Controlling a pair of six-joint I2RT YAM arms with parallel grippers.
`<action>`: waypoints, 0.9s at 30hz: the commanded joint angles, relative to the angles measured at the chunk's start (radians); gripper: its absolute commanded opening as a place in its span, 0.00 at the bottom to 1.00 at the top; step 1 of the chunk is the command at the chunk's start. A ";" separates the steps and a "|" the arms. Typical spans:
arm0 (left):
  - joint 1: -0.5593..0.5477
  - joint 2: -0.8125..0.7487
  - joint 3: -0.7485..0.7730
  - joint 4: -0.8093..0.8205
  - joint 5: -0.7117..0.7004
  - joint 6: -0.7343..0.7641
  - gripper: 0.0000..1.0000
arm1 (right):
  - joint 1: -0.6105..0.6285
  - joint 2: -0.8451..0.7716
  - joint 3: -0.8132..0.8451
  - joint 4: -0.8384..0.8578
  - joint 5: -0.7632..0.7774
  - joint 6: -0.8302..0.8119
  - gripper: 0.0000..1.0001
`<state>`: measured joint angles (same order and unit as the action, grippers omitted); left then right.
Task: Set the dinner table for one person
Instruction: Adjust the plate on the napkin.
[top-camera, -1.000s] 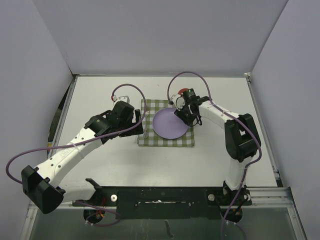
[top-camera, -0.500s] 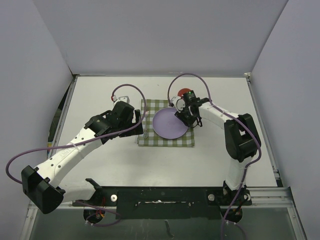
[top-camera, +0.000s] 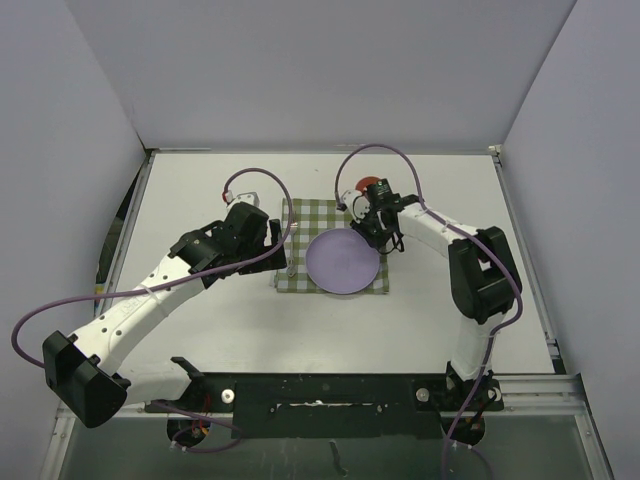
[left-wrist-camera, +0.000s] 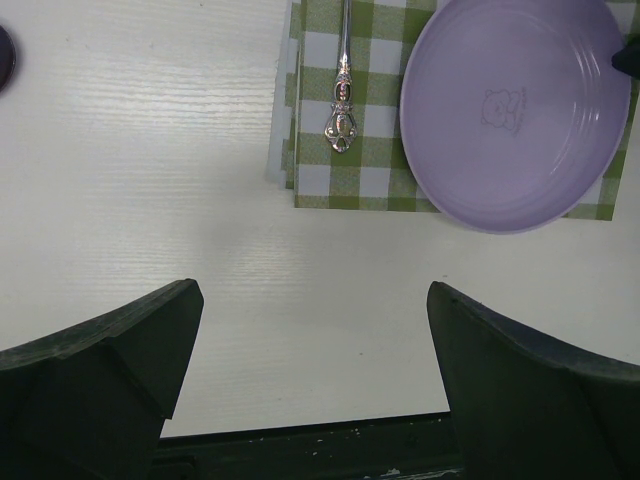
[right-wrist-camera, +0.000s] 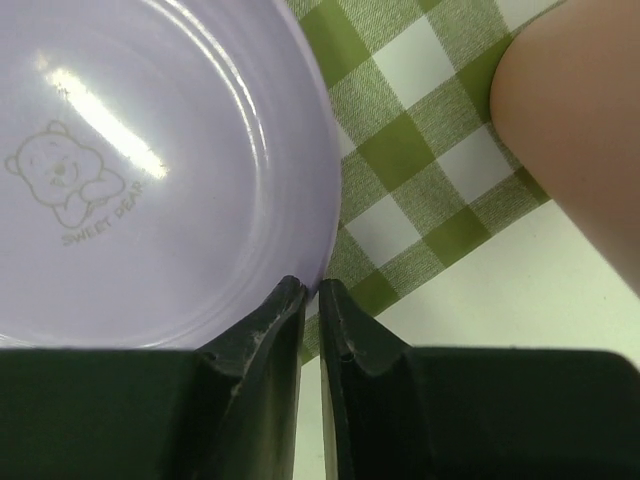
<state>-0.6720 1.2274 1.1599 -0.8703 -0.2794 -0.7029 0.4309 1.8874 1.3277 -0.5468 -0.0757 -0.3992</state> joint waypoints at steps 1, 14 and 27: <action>0.008 -0.021 0.007 0.036 0.003 -0.001 0.98 | 0.001 -0.011 0.078 0.024 -0.024 0.005 0.12; 0.013 -0.009 0.006 0.037 0.005 0.008 0.98 | 0.021 0.073 0.172 0.011 -0.016 -0.002 0.11; 0.016 -0.029 -0.017 0.042 0.012 0.008 0.98 | 0.022 0.034 0.088 0.045 0.003 -0.019 0.31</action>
<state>-0.6628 1.2274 1.1412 -0.8680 -0.2749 -0.6991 0.4526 1.9747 1.4483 -0.5430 -0.0814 -0.4072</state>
